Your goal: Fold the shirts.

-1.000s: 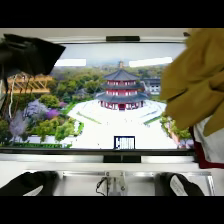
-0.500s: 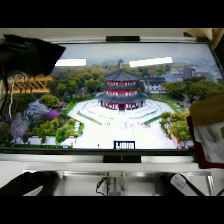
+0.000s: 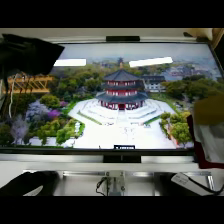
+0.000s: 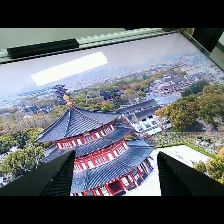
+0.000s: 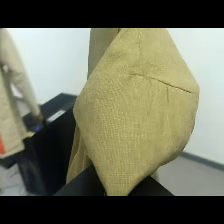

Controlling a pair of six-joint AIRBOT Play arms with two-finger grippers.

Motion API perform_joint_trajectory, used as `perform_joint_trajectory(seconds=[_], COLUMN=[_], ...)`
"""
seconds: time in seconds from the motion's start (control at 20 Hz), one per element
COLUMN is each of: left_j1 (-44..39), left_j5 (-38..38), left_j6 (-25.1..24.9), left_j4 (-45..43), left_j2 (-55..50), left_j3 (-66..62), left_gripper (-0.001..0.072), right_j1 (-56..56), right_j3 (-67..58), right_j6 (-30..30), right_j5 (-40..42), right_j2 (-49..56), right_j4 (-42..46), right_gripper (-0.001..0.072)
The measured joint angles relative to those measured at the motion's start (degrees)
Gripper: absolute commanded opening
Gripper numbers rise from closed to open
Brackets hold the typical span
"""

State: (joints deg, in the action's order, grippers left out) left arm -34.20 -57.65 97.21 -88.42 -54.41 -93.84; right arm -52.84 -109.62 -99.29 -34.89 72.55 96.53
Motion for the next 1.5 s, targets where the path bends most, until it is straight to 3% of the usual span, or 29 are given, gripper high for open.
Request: perform_joint_trajectory(seconds=[0.4, 1.15, 1.2, 1.25, 1.3, 1.5], left_j1=[0.0, 0.0, 0.0, 0.0, 0.0, 0.0], left_j5=[0.0, 0.0, 0.0, 0.0, 0.0, 0.0], left_j6=[0.0, 0.0, 0.0, 0.0, 0.0, -0.9], left_j4=[-0.1, -0.1, -0.1, -0.1, -0.1, -0.2], left_j2=[0.0, 0.0, 0.0, 0.0, 0.0, -0.1], left_j3=[0.0, 0.0, 0.0, 0.0, 0.0, 0.0], left_gripper=[0.0618, 0.0618, 0.0618, 0.0619, 0.0618, 0.0619], right_j1=[-11.5, -19.8, -19.8, -19.9, -19.9, -19.9], right_j3=[0.0, -0.1, -0.1, -0.1, -0.1, -0.1], right_j6=[-0.5, -2.1, -3.1, -4.3, -5.4, -6.6], right_j5=[3.0, -8.5, -10.1, -11.8, -14.4, -19.6], right_j2=[1.2, 0.0, -0.3, -0.7, -1.0, -3.1], right_j4=[-0.2, 1.8, 3.1, 4.2, 5.1, 3.9], right_gripper=[0.0051, 0.0059, 0.0094, 0.036, 0.0571, 0.0571])
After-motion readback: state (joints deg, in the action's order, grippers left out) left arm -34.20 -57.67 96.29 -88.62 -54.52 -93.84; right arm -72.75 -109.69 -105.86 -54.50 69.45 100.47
